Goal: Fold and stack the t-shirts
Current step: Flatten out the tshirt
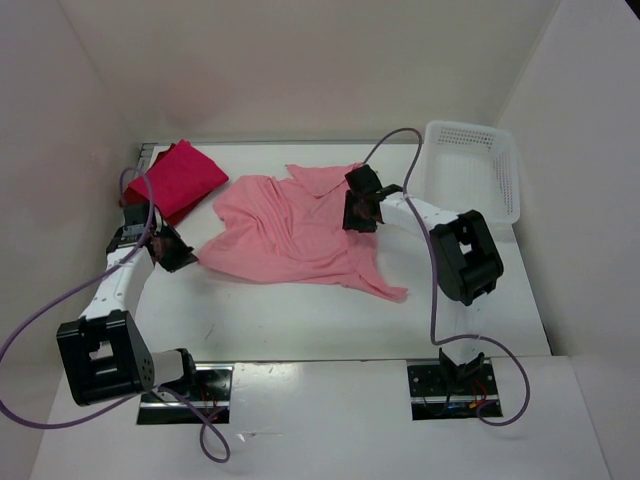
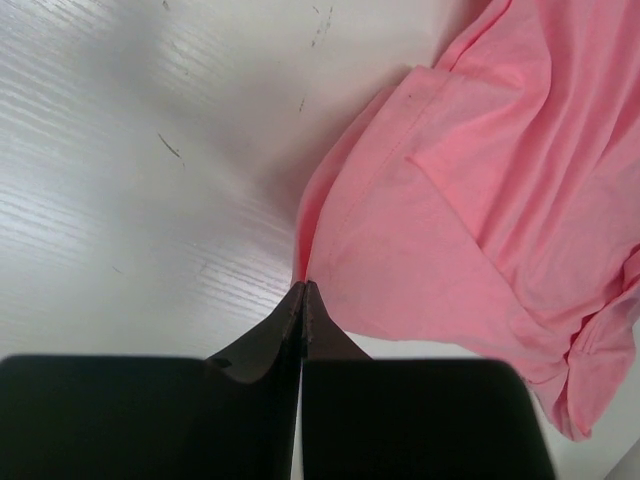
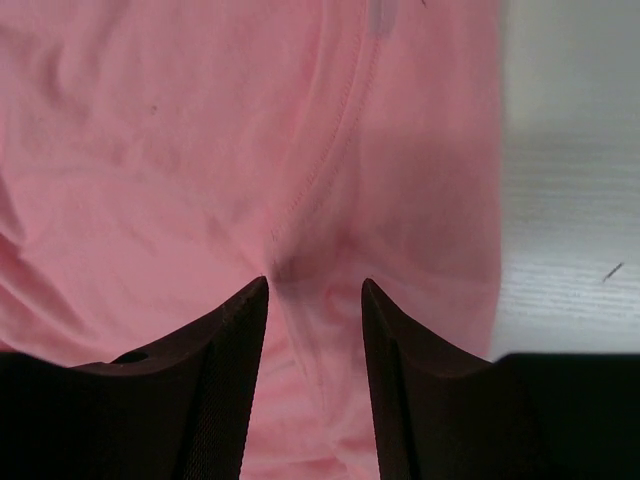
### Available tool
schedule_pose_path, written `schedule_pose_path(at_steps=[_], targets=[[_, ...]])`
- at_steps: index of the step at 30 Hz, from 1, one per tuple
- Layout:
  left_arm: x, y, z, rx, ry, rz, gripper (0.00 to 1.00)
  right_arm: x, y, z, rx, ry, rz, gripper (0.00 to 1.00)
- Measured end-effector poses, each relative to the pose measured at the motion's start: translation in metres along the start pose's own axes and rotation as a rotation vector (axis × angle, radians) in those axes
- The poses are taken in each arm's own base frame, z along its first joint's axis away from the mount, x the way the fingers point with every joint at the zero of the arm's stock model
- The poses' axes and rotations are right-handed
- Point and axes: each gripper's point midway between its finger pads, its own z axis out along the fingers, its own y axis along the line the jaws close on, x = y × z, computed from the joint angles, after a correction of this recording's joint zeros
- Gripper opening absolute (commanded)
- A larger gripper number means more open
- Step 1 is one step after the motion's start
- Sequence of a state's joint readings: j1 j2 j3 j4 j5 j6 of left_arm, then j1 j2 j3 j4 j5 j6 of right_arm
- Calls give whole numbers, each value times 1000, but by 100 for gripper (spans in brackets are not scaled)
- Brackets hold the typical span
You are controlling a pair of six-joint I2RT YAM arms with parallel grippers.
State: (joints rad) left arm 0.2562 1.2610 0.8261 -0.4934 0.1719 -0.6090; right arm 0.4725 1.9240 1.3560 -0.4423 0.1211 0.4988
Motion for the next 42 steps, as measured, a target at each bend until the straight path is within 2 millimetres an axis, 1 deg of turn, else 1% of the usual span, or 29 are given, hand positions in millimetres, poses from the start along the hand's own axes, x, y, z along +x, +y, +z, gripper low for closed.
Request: schedule_pose_path(at_steps=[3, 5, 6, 8, 9, 11, 12, 14, 15, 19, 21, 23, 24, 25, 26, 28, 30, 31, 32, 33, 34, 36, 38, 41, 42], targets=[[0, 2, -1, -3, 8, 4, 0, -6, 5, 9, -4, -4, -10, 48], [-4, 1, -4, -8, 7, 17, 0, -3, 4, 14, 0, 5, -17, 48], [-8, 0, -5, -10, 1, 22, 0, -1, 3, 16, 2, 11, -20, 45], [-14, -2, -8, -6, -16, 33, 0, 1, 2, 19, 4, 20, -24, 41], [-16, -3, -9, -3, -20, 42, 0, 1, 3, 20, 4, 21, -25, 33], [-15, -2, -9, -5, -17, 46, 0, -2, 5, 24, 6, 23, -32, 25], [-15, -2, -9, -6, -14, 47, 0, -3, 6, 27, 6, 22, -34, 16], [-15, -2, -9, -6, -14, 47, 0, -4, 5, 29, 12, 22, -35, 9], [-14, -2, -9, -6, -13, 48, 0, -4, 5, 29, 15, 23, -35, 4], [-15, -1, -9, -8, -14, 48, 0, -10, 1, 24, 33, 1, -26, 4], [-16, 1, -8, -21, -20, 49, 0, -15, -1, 15, 27, -15, -16, 4], [-20, 3, -8, -41, -29, 49, 0, -24, -9, 0, 19, -41, 6, 5], [-22, 4, -7, -48, -34, 50, 0, -31, -17, -8, 20, -58, 27, 5], [-23, 5, -7, -54, -38, 50, 0, -37, -28, -16, 25, -76, 52, 13], [-24, 5, -6, -59, -41, 51, 0, -44, -44, -24, 36, -94, 86, 18], [-25, 7, -5, -65, -38, 48, 0, -58, -78, -35, 71, -127, 159, 31], [-25, 9, -3, -75, -34, 44, 0, -64, -112, -39, 122, -144, 222, 31], [-25, 10, -2, -78, -32, 41, 0, -64, -125, -41, 142, -147, 244, 31], [-26, 11, -2, -80, -31, 38, 0, -61, -135, -42, 164, -143, 260, 32], [-26, 12, -1, -82, -31, 35, 0, -57, -140, -44, 174, -139, 266, 32], [-27, 13, -1, -84, -32, 30, 0, -51, -141, -48, 178, -132, 266, 32], [-30, 13, -2, -77, -36, 17, 0, -44, -135, -59, 157, -128, 258, 32], [-36, 12, -2, -64, -47, 4, 0, -38, -127, -75, 120, -137, 250, 31], [-48, 5, 0, -38, -65, -13, 0, -22, -116, -99, 51, -141, 263, 31], [-52, 2, 1, -28, -73, -19, 0, -11, -114, -104, 32, -128, 276, 37]])
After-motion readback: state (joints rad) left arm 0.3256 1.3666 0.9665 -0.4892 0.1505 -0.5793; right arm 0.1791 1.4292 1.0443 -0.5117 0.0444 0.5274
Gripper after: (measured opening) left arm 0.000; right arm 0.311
